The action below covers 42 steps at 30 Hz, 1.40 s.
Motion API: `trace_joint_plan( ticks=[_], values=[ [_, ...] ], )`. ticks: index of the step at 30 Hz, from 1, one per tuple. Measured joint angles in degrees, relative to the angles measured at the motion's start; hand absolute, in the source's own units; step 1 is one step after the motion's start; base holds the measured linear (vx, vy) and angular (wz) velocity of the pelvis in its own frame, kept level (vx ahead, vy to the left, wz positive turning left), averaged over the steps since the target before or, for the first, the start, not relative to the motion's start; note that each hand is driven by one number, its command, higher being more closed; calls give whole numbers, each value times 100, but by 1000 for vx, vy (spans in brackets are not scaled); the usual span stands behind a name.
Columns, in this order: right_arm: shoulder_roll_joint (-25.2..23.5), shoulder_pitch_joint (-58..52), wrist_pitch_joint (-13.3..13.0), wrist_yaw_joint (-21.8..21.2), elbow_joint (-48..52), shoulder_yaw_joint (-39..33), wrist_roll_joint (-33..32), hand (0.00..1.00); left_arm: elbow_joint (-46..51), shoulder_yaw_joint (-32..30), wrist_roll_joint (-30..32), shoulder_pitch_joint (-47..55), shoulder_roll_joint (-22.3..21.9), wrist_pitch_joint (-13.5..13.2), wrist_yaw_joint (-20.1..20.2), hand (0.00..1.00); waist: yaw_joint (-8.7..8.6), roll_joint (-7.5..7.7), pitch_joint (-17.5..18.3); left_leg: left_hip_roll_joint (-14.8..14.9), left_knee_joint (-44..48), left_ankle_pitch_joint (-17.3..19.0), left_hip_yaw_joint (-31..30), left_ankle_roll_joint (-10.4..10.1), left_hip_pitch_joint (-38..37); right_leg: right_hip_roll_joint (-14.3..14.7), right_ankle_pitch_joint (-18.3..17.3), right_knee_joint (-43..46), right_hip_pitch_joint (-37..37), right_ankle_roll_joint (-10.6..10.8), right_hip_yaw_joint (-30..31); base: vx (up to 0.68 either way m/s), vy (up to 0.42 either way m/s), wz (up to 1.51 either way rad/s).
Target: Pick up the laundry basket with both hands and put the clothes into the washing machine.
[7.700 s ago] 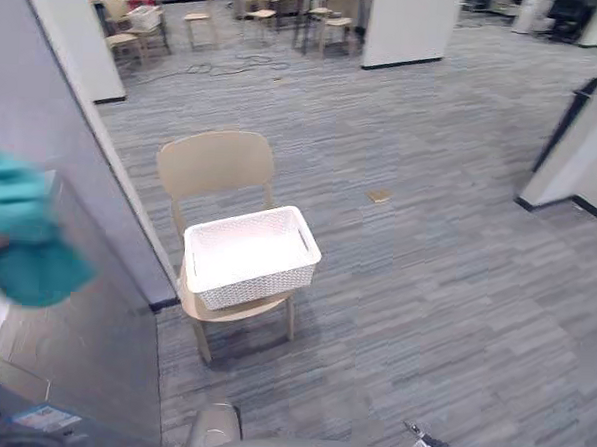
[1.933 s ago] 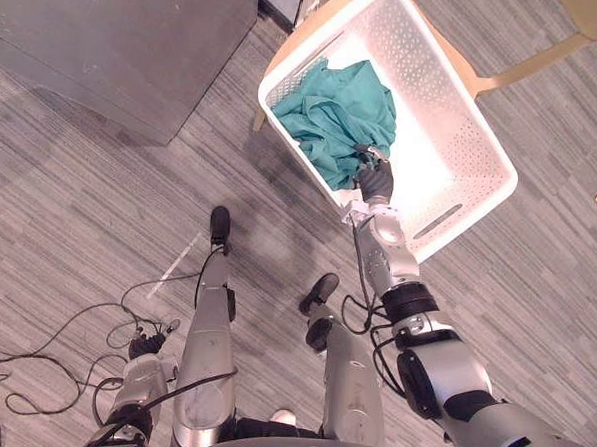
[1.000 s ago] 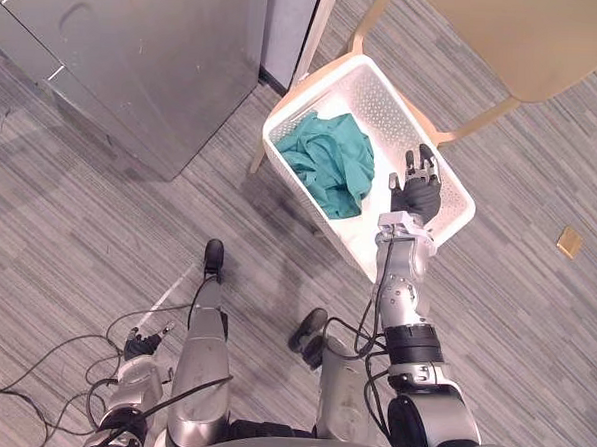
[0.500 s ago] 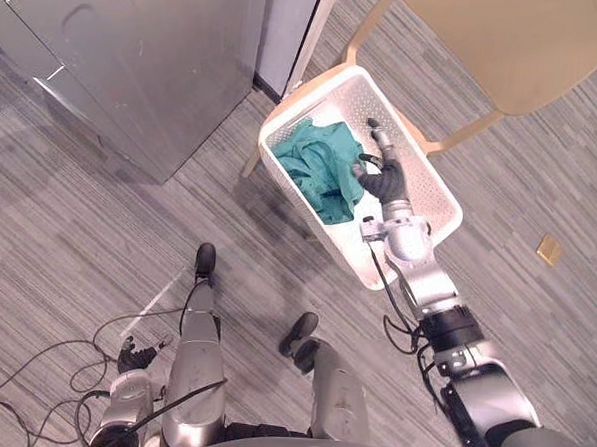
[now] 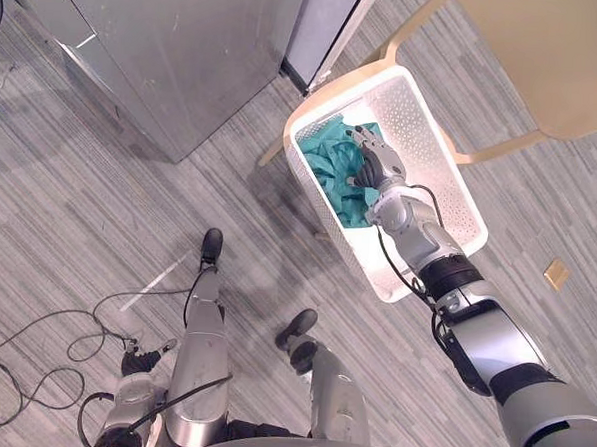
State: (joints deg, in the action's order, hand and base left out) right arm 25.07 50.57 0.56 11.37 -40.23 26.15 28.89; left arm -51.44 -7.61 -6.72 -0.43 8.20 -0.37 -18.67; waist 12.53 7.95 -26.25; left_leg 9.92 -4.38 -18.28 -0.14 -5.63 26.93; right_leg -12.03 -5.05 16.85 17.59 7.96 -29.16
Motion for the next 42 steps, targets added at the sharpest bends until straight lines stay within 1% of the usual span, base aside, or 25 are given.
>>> trace_joint_plan(
  ticks=[2,5,8,12,17,25,31,34,38,42],
  values=[
    [-103,150,102,28,-287,-130,3,0,-83,-1,-76,-75,-29,-1,-17,0,3,-2,-4,26,-1,-36,-8,7,86,46,66,-53,56,3,-11,-5,-56,-4],
    [-155,207,195,125,-417,-277,14,0,-105,2,-178,-84,-48,-1,-61,0,2,-2,-5,19,-1,-41,-7,14,90,49,75,-90,48,8,-12,8,-68,-1],
    [-173,321,242,164,-735,-292,54,0,-109,63,-214,-84,-53,-3,-65,0,-2,-7,-7,27,-2,-32,-7,4,106,65,79,-140,54,5,-12,-11,-53,-1],
    [-229,396,248,164,-969,-385,63,0,-144,112,-219,-108,-47,-15,-67,0,5,-14,-12,77,-2,6,-5,-42,159,134,107,-240,72,-10,-15,-19,-58,-3],
    [-232,438,256,163,-1253,-389,66,0,-197,173,-327,-159,-48,-25,-73,0,5,-48,-35,78,-1,-15,-3,-17,261,147,128,-251,163,-5,-17,10,-58,-2],
    [-266,613,314,162,-1497,-390,66,0,-220,319,-438,-240,-67,-33,-113,0,8,-194,-145,79,-1,-11,8,-21,346,169,141,-315,234,-3,-11,8,-44,-2],
    [-402,737,320,180,-1729,-390,63,0,-222,331,-444,-246,-83,-90,-112,0,16,-229,-166,92,-1,2,-8,-36,427,213,172,-425,257,-9,-39,4,-26,0],
    [-410,846,338,193,-1807,-404,63,0,-334,356,-447,-337,-100,-101,-112,0,9,-312,-216,92,-2,2,-51,-37,472,227,174,-449,262,-9,-89,0,-17,3],
    [-413,928,337,369,-1943,-457,73,0,-335,381,-449,-368,-99,-109,-112,0,22,-337,-231,89,-1,1,-91,-39,599,241,185,-482,345,-11,-131,-2,-11,2],
    [-409,953,341,421,-2006,-522,75,0,-374,434,-454,-430,-101,-108,-115,0,44,-395,-265,79,-1,1,-99,-39,602,240,188,-498,337,-11,-138,0,0,0]
  ],
)
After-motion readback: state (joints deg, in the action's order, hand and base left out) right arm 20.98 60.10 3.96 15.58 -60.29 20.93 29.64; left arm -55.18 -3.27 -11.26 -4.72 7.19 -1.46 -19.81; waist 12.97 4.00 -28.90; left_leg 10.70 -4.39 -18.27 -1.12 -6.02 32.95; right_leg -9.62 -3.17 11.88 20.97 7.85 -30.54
